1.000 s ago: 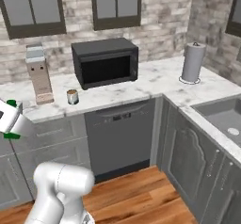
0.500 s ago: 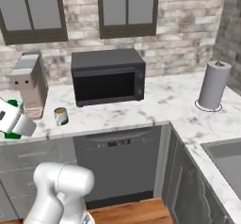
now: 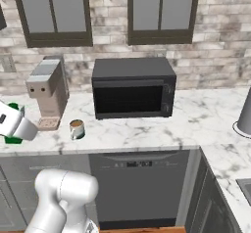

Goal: Take a sugar cube from the saucer and place it inside the coffee. Then, grab milk from the fridge and place it next to the coffee on the counter to sweeten the coffee.

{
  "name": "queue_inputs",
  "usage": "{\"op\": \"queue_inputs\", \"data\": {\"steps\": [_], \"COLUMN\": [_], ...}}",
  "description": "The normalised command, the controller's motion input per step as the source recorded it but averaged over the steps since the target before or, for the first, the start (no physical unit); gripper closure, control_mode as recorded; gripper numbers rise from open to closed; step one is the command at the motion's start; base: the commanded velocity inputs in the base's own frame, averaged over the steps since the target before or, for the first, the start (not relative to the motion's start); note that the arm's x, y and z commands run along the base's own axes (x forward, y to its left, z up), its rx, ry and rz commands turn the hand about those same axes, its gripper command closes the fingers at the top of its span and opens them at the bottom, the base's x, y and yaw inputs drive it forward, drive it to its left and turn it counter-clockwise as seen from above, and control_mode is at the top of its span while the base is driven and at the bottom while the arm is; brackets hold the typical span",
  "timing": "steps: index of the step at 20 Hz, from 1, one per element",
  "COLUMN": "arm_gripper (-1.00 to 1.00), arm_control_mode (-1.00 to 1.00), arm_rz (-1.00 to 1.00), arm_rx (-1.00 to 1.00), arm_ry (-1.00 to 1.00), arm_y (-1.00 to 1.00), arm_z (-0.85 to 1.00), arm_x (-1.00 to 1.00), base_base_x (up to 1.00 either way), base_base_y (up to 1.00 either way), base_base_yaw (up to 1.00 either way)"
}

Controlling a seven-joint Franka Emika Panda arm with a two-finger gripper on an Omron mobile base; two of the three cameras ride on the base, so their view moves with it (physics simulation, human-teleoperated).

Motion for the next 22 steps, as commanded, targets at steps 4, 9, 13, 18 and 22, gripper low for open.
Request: {"op": "queue_inputs", "data": {"steps": [4, 9, 13, 18, 22], "arm_gripper": [1.00, 1.00, 1.00, 1.00, 1.00], "arm_control_mode": [-1.00, -1.00, -1.00, -1.00, -1.00], "arm_rz": [0.37, 0.47, 0.51, 0.48, 0.20], "arm_rx": [0.02, 0.00, 0.00, 0.01, 0.04], "arm_ry": [0.05, 0.06, 0.00, -0.01, -0.02], "arm_y": [-0.60, -0.50, -0.32, -0.41, -0.06], "arm_z": [0.00, -0.10, -0.38, -0.30, -0.07], "arm_x": [0.39, 0.50, 0.38, 0.22, 0.40], "base_base_x": [0.00, 0.00, 0.00, 0.00, 0.00], "base_base_y": [0.00, 0.00, 0.00, 0.00, 0.00], "base_base_yaw": [0.00, 0.00, 0.00, 0.00, 0.00]}}
